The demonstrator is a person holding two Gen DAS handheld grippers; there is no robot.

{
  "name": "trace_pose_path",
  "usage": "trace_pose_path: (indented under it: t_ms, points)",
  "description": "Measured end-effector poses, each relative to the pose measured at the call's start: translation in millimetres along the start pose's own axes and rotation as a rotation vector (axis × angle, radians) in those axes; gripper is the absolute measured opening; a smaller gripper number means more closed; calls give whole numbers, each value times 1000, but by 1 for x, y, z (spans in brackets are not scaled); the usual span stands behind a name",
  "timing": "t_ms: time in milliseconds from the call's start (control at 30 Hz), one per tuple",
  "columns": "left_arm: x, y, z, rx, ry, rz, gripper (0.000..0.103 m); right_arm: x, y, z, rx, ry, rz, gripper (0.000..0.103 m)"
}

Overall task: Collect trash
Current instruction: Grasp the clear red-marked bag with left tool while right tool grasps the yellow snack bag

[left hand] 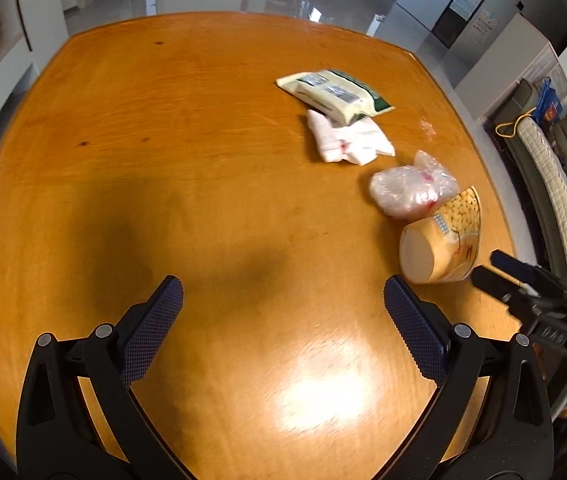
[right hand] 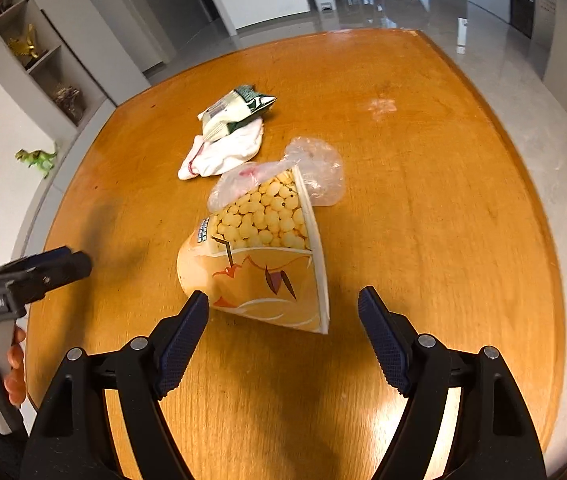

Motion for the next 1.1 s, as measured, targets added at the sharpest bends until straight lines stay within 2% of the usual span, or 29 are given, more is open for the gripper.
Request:
trace_pose_path:
  t_ms: [100, 167, 233, 333, 400, 500, 700, 800, 900, 1000, 1100]
  points:
    - [-8, 17, 14, 34, 4, -33, 97, -2, 7, -5, -45, -32, 12, 78]
    - [-13, 25, 21, 38, 18, -41, 97, 0, 9, -11, -80, -62, 14, 70]
    - [-20, 32, 28, 37, 37, -49, 97, 7, 10, -17, -89, -105, -1, 30]
    - [-29, 38, 42, 52, 58, -61, 97, 20, 8, -25, -106, -144, -26, 12]
    - [-34, 43, 58, 71, 76, -68, 97, 30, 2, -29, -99, -167, -31, 5]
    - [-38, 51, 76, 84, 96, -86, 97, 46, -11, -30, -85, -167, -37, 4]
    - [-47, 77, 125, 128, 154, -124, 97, 70, -41, -16, -79, -79, -34, 4]
    - [-52, 89, 140, 119, 188, -126, 97, 74, -48, -14, -62, -65, -29, 4]
    - [-63, 99, 148, 65, 234, -75, 96, 79, -53, -14, -53, -54, -26, 4]
    - [-68, 106, 147, 9, 277, -53, 66, 83, -56, -17, -40, -53, -24, 4]
    - [-66, 106, 142, -16, 295, -26, 50, 86, -59, -24, -33, -68, -17, 4]
Point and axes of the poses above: each gripper's, at about its wrist camera, not at the fingertips, and y roughly the way its jaws point, z to its right, x to its underside, the point moved 8 cm from there along y, roughly the way its jaws point, and after that the axes turned 3 degrees about -z, right-handed, at the moved point
